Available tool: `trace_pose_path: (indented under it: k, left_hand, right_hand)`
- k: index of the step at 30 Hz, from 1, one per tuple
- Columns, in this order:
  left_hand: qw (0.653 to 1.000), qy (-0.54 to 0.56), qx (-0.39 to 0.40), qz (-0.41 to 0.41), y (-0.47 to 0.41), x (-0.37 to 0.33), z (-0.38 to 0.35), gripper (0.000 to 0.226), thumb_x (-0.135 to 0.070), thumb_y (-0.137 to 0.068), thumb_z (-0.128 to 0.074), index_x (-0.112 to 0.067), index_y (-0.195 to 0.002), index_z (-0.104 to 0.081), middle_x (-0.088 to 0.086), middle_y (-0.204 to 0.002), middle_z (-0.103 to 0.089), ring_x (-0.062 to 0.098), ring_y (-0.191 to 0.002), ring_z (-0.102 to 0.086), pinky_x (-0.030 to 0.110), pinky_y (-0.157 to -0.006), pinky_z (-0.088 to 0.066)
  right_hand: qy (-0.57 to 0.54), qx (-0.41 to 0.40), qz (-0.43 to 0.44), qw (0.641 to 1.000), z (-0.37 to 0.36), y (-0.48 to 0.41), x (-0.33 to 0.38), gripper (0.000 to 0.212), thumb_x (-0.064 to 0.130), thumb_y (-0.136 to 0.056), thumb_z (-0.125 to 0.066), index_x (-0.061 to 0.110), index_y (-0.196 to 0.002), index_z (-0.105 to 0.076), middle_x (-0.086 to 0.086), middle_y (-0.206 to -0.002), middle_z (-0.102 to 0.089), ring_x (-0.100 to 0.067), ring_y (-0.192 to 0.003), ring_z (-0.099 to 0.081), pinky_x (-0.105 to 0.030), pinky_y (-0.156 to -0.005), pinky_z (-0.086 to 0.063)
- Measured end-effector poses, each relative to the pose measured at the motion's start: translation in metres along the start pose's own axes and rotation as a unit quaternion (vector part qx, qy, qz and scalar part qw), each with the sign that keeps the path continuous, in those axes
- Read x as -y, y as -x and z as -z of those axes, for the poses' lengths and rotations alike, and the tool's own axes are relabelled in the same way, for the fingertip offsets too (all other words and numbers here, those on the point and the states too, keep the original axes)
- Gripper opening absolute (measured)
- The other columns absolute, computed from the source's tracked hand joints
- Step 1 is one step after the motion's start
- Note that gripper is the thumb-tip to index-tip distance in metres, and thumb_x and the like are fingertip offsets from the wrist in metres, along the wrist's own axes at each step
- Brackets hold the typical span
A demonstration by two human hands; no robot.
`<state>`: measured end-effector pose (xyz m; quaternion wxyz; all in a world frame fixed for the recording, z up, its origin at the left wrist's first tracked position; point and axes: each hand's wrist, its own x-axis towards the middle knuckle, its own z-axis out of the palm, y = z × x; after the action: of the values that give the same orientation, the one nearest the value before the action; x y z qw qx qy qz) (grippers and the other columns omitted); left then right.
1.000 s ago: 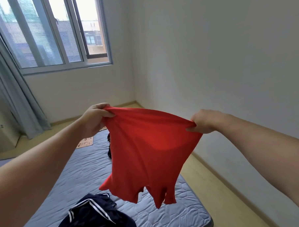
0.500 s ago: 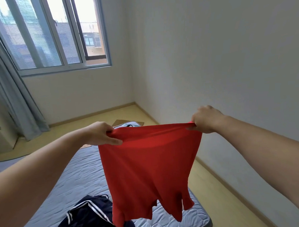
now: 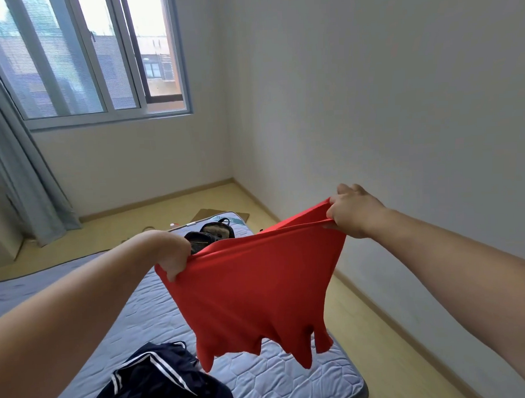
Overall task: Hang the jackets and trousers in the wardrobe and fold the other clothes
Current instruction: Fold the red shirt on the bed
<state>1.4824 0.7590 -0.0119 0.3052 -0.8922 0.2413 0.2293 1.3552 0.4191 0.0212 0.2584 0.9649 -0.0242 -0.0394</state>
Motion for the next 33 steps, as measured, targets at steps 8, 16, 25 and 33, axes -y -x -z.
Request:
trace_pose_path:
  k: [8, 16, 25, 33]
  left_hand:
    - [0.98, 0.184, 0.049, -0.06, -0.011, 0.025, -0.014, 0.024, -0.011, -0.08, -0.079, -0.028, -0.077, -0.062, -0.016, -0.067, -0.06, 0.001, -0.06, -0.055, 0.016, -0.056, -0.043]
    - [0.913, 0.375, -0.136, 0.085, -0.018, 0.033, -0.011, 0.033, -0.041, -0.071, -0.078, -0.015, -0.087, -0.065, 0.001, -0.085, -0.061, 0.023, -0.089, -0.058, 0.029, -0.076, -0.05]
    - [0.675, 0.611, -0.358, 0.206, -0.027, 0.07, -0.016, 0.016, -0.007, -0.073, -0.058, -0.001, -0.069, -0.072, 0.009, -0.053, -0.065, 0.022, -0.051, -0.062, 0.024, -0.046, -0.043]
    - [0.758, 0.521, -0.338, 0.199, -0.017, 0.08, -0.008, 0.018, -0.001, -0.07, -0.054, -0.007, -0.065, -0.07, 0.009, -0.063, -0.066, 0.026, -0.059, -0.059, 0.023, -0.047, -0.037]
  right_hand:
    - [0.024, -0.019, -0.041, 0.999, 0.0, -0.002, 0.007, 0.023, 0.026, -0.1, -0.047, 0.031, -0.101, -0.069, 0.0, -0.116, -0.048, -0.024, -0.12, -0.034, -0.037, -0.097, -0.032]
    - [0.051, -0.015, -0.023, 0.998, -0.003, -0.007, 0.008, 0.023, 0.023, -0.101, -0.048, 0.029, -0.105, -0.07, 0.0, -0.117, -0.047, -0.024, -0.12, -0.035, -0.037, -0.099, -0.032]
    - [-0.002, -0.013, -0.011, 1.0, -0.008, -0.006, 0.003, 0.059, 0.068, -0.094, -0.035, 0.027, -0.116, -0.07, -0.002, -0.116, -0.054, -0.023, -0.12, -0.045, -0.04, -0.104, -0.035]
    - [-0.274, -0.052, -0.139, 0.95, -0.004, -0.008, 0.007, 0.063, 0.064, -0.099, -0.01, 0.026, -0.107, -0.06, -0.011, -0.119, -0.067, -0.035, -0.112, -0.059, -0.043, -0.095, -0.042]
